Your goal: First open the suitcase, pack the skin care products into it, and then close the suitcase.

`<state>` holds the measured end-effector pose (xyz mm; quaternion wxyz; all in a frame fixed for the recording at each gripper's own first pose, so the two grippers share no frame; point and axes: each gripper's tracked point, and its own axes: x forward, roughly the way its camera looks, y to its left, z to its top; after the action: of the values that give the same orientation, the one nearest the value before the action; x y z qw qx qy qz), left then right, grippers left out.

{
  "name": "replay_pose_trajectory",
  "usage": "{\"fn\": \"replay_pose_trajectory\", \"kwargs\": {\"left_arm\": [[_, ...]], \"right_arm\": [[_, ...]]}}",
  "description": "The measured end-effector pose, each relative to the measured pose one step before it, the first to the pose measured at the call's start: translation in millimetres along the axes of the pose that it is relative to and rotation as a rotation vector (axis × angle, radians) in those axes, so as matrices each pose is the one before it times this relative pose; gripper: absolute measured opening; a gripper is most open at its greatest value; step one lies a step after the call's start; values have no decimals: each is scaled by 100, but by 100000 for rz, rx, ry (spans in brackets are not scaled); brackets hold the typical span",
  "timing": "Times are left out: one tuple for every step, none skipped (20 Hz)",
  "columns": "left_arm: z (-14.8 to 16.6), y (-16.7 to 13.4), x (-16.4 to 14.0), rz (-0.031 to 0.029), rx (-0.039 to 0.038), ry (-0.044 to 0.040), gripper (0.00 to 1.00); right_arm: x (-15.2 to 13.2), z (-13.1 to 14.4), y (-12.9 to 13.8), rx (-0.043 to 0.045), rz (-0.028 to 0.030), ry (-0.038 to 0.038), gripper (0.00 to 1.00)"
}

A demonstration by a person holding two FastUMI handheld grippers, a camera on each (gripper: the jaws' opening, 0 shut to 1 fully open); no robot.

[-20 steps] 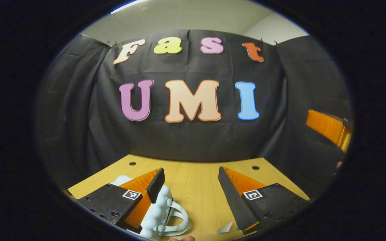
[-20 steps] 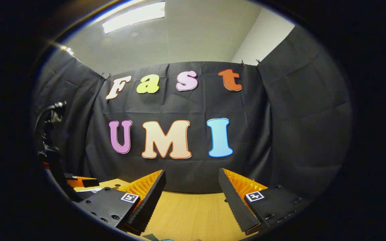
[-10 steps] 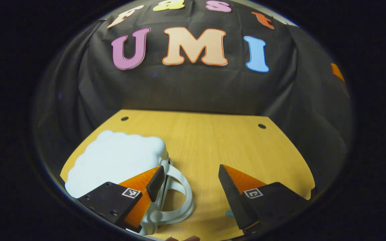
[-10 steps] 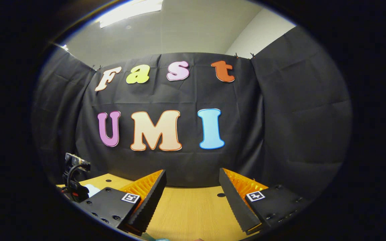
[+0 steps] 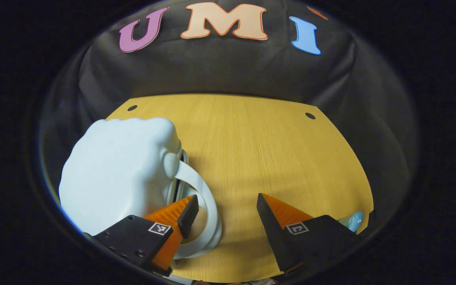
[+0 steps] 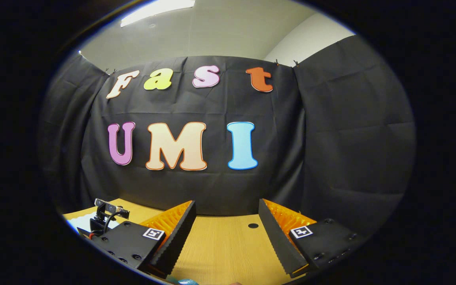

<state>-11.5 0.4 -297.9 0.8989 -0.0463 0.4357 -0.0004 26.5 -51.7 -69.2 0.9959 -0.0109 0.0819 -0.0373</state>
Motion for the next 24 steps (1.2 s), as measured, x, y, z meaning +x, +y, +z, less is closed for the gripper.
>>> {"fn": "replay_pose_trajectory", "kwargs": {"left_arm": [[-77, -258, 455, -1367, -1224, 564, 90], [-193, -390, 272, -2062, -1494, 1203, 89], [-550, -119, 164, -1317, -1073, 1731, 88], [-302, 215, 180, 220, -653, 1716, 86], [-111, 218, 229, 375, 479, 1277, 88], [-57, 50, 152, -291, 677, 889, 80], [-403, 246, 57, 698, 728, 1703, 76], [61, 964, -102, 3285, 1412, 35, 60], [246, 1165, 63, 4146, 1175, -472, 44], [-210, -4, 382, -1537, -1383, 865, 27], [174, -496, -553, -1694, -801, 668, 10], [105, -218, -471, -2553, -817, 1606, 8], [382, -56, -393, -2383, 1076, -455, 6], [444, 7, -575, -641, 1583, -1200, 3], [515, -60, -946, 957, 2336, -1990, 3], [705, -76, -956, 381, 2414, -1648, 2], [801, 68, -943, -1391, 733, -1851, 2], [793, 338, -816, -711, -539, -1389, 2], [505, 551, -1326, -24, 470, -890, 2], [878, 636, -1180, 491, 377, -2082, 1], [798, 535, -1024, -90, 665, -2073, 1], [939, 517, -927, -449, 236, -1111, 1], [913, 823, -759, -47, -691, -1753, 4], [672, 659, -1005, -108, -356, -639, 1]], "right_arm": [[17, -162, -390, -98, -946, 618, 99], [40, -334, -287, -68, -681, 756, 99], [-59, -223, -270, 72, -572, 876, 99], [-35, -264, -227, 406, -539, 721, 99], [-41, -197, -241, 671, -331, 723, 99], [-30, -212, -112, 635, -162, 464, 99], [0, -22, -89, 295, -175, 92, 99], [-38, -44, -78, -148, -77, -237, 99], [-37, 122, -25, -316, 68, -453, 99], [-81, 18, 40, -261, 204, -608, 99], [-121, 190, 48, -171, 208, -647, 99], [-34, 108, 56, 35, 293, -712, 99], [24, 60, 292, 60, 817, -320, 99], [-76, -3, 231, -21, 655, -465, 99], [22, 28, 280, -60, 804, -382, 99], [-38, -10, 327, -175, 1013, -265, 99], [63, 52, 366, -222, 875, -409, 100], [83, 80, 313, -199, 960, -479, 99], [136, 188, 438, 93, 1238, -329, 99], [93, 30, 550, 189, 1200, -185, 100], [167, 180, 446, 135, 951, -351, 100], [285, 151, 337, -10, 522, -691, 100], [194, 253, 362, 56, 105, -664, 99], [102, 83, 489, 487, 153, -314, 99]]}}
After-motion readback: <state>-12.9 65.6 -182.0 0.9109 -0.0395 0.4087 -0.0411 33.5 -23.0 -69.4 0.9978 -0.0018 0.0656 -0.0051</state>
